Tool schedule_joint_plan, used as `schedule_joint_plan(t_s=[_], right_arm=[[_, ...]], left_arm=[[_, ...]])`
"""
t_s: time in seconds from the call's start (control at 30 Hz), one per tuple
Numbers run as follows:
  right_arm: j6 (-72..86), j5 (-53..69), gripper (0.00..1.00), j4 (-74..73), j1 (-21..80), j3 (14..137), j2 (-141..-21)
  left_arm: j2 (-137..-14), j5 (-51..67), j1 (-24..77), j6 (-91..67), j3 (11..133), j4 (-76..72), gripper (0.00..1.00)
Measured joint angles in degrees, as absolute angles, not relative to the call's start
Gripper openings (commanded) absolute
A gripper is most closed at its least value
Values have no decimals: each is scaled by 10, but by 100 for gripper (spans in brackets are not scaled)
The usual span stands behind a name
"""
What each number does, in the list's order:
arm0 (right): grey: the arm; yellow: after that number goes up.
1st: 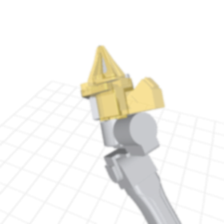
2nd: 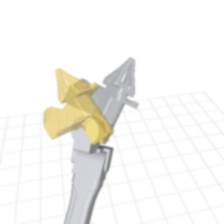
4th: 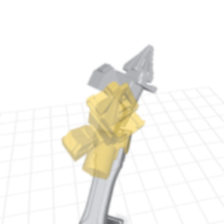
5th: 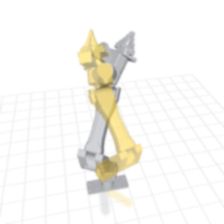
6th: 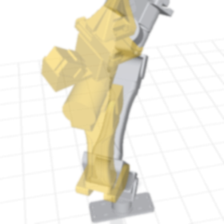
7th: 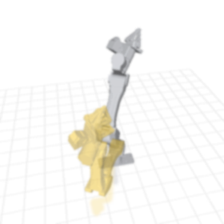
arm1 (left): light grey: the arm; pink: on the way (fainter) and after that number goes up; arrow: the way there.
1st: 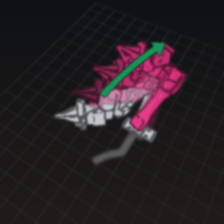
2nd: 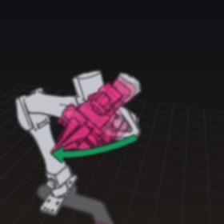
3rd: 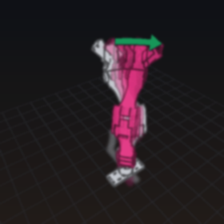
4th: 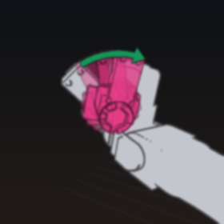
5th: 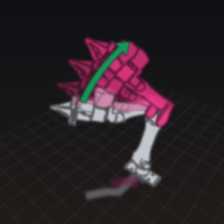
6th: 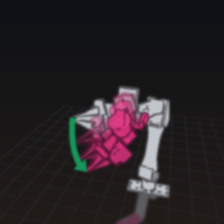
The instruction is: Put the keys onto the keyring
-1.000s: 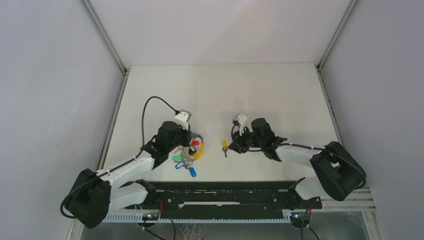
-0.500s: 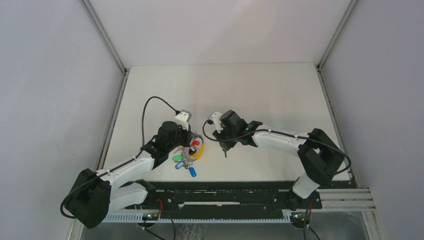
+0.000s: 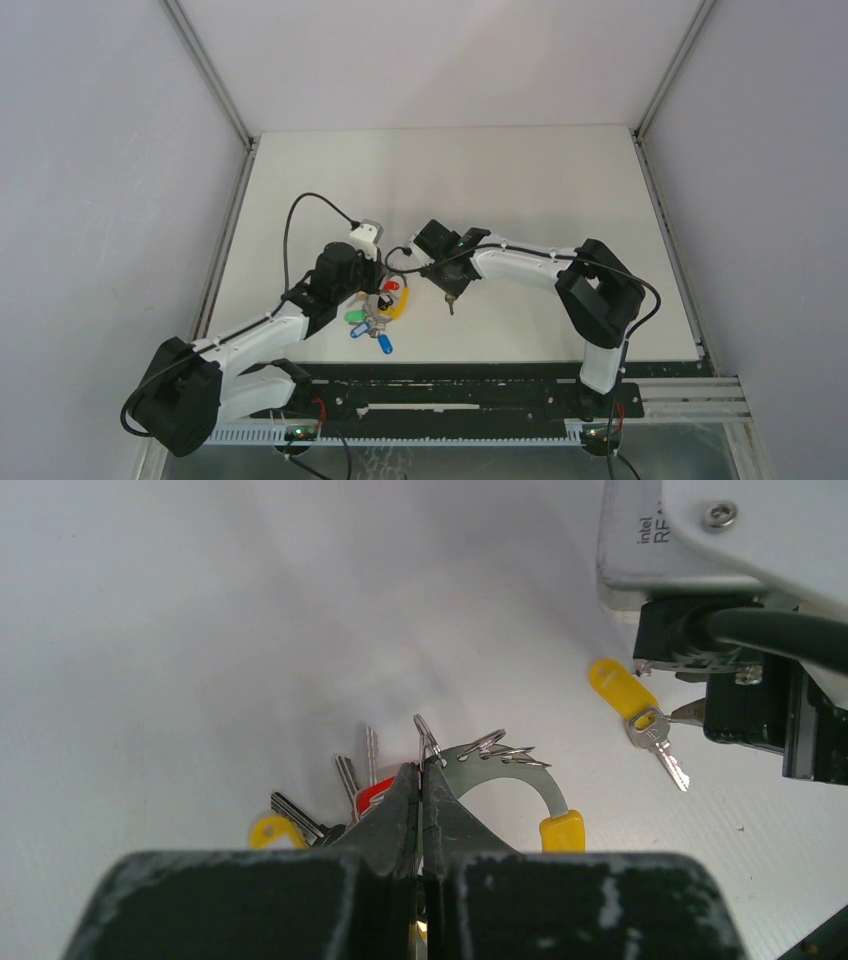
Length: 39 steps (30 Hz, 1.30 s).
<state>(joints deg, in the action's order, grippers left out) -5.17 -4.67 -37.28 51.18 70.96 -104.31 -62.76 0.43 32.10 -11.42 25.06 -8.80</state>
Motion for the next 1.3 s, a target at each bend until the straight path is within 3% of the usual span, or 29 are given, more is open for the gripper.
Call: schedule_joint_plan(t_s=[0.63,0.8,0.97,1.3], right_arm=[[-52,-31,23,-406,523,741,-1070],[-51,-38,16,-408,523,747,-1086],[-52,-42,0,-411,523,747,-1096],[-52,-43,0,-385,523,737,-1083]], left_arm=[[-628,6,321,-114,251,-88,0],[-628,7,321,-114,251,-88,0],[-628,7,321,-114,251,-88,0],[-628,7,321,-114,251,-88,0]])
